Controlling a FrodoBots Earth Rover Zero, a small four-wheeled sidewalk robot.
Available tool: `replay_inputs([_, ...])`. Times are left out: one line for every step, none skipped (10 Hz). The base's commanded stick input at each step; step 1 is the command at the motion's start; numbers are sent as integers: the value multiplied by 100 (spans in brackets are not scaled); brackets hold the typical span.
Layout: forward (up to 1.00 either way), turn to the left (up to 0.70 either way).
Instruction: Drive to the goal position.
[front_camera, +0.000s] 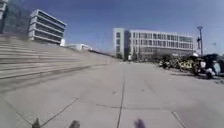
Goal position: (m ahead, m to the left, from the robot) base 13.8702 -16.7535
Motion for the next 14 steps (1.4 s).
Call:
replay_inputs([70,-14])
replay_inputs([70,-23])
replay_inputs([70,-31])
replay_inputs([70,-21])
replay_inputs([70,-3])
replay_inputs([70,0])
replay_inputs([70,0])
replay_inputs([70,0])
replay_inputs([70,0])
replay_inputs([70,-6])
replay_inputs([70,-27])
replay_inputs([70,-28])
replay_inputs([70,-30])
replay_inputs([70,-32])
